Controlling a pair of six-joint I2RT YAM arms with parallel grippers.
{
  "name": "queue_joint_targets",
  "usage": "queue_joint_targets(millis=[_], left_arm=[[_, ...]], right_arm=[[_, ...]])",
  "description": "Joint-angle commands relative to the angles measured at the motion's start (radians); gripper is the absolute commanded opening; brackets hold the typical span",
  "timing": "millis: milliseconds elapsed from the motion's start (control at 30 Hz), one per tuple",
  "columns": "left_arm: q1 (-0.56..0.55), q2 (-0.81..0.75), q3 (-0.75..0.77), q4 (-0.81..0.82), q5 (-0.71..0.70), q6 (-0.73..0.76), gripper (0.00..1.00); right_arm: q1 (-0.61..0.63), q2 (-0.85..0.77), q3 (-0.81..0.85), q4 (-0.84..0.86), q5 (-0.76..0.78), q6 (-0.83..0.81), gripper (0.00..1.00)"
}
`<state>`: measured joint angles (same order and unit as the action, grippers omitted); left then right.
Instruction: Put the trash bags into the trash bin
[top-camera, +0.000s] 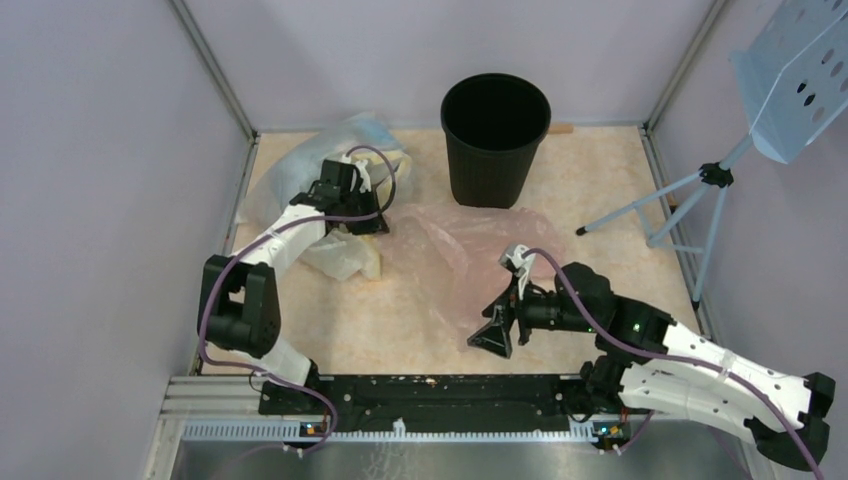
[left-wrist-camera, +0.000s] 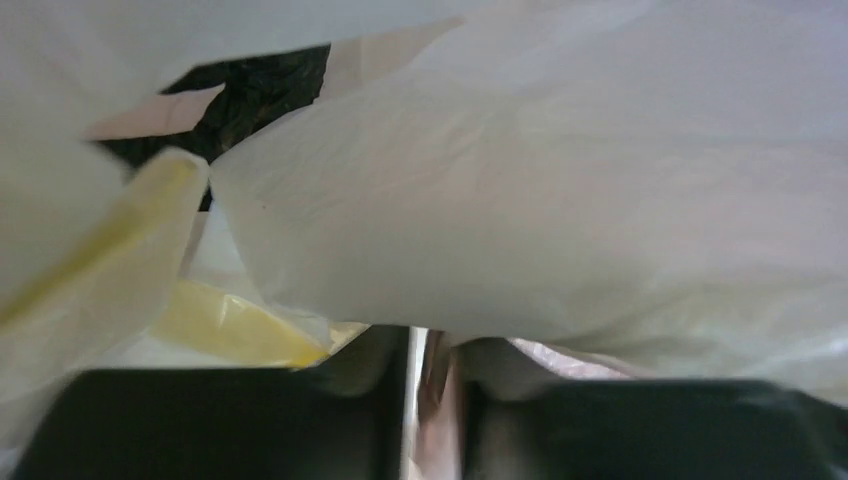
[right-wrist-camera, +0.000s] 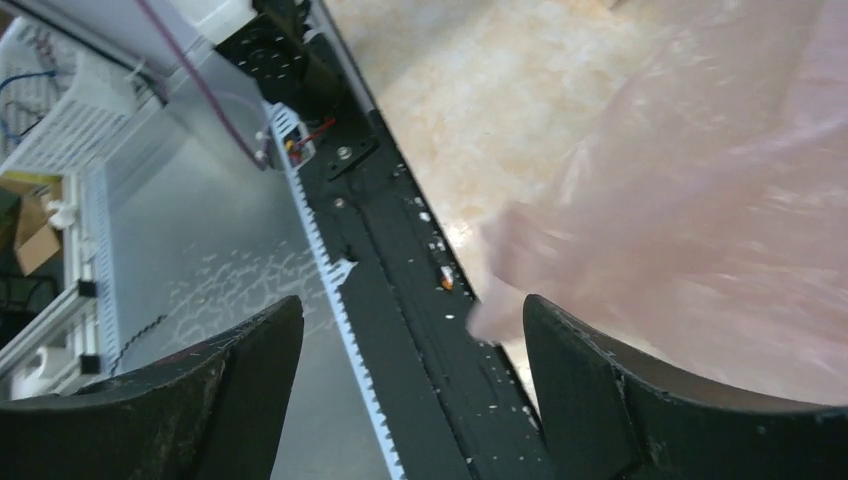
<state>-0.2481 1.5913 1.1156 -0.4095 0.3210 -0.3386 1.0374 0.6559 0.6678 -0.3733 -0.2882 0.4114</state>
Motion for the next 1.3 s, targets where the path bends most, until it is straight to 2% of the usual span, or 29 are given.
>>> queue_joint_targets(millis=[0, 67, 200, 300, 367, 467, 600, 700, 833, 967, 1067, 1267], left_arm=[[-0.016, -0.067, 0.007, -0.006, -0.046, 0.021, 0.35], [-0.044, -0.117, -0.006, -0.021, -0.071, 0.027, 0.53], [-0.129, -0.215, -0.016, -0.092, -0.13, 0.038, 0.77], [-0.223, -0.306, -0.028, -0.149, -0.203, 0.036, 0.9], [-0.294, -0.358, -0.046, -0.18, -0.222, 0.017, 0.92], [-0.393, -0.422, -0.108, -0.184, -0.166, -0.045, 0.92], [-0.507, -0.498, -0.243, -0.123, -0.103, -0.169, 0.94], [-0.563, -0.548, -0.34, -0.057, -0.089, -0.236, 0.95], [-0.579, -0.564, -0.402, -0.009, -0.072, -0.263, 0.95], [-0.585, -0.573, -0.432, 0.04, -0.035, -0.275, 0.82], [-0.585, -0.586, -0.445, 0.042, -0.032, -0.277, 0.69], [-0.585, -0.604, -0.494, 0.062, -0.012, -0.289, 0.63]], right_arm=[[-0.003, 0.0, 0.069, -0.026, 0.185, 0.0, 0.8], [-0.003, 0.002, 0.083, -0.059, 0.277, 0.02, 0.8], [-0.031, 0.085, 0.129, -0.188, 0.519, 0.125, 0.78], [-0.127, 0.153, 0.139, -0.255, 0.582, 0.19, 0.75], [-0.255, 0.161, 0.117, -0.252, 0.538, 0.213, 0.75], [-0.412, 0.121, 0.048, -0.206, 0.471, 0.227, 0.73], [-0.55, 0.065, -0.024, -0.156, 0.506, 0.247, 0.66], [-0.608, 0.07, -0.065, -0.104, 0.515, 0.27, 0.61], [-0.632, 0.124, -0.097, -0.036, 0.532, 0.292, 0.61], [-0.658, 0.157, -0.117, -0.014, 0.593, 0.306, 0.65], [-0.705, 0.135, -0.162, 0.02, 0.574, 0.303, 0.65], [-0.772, 0.165, -0.23, 0.116, 0.467, 0.282, 0.65]])
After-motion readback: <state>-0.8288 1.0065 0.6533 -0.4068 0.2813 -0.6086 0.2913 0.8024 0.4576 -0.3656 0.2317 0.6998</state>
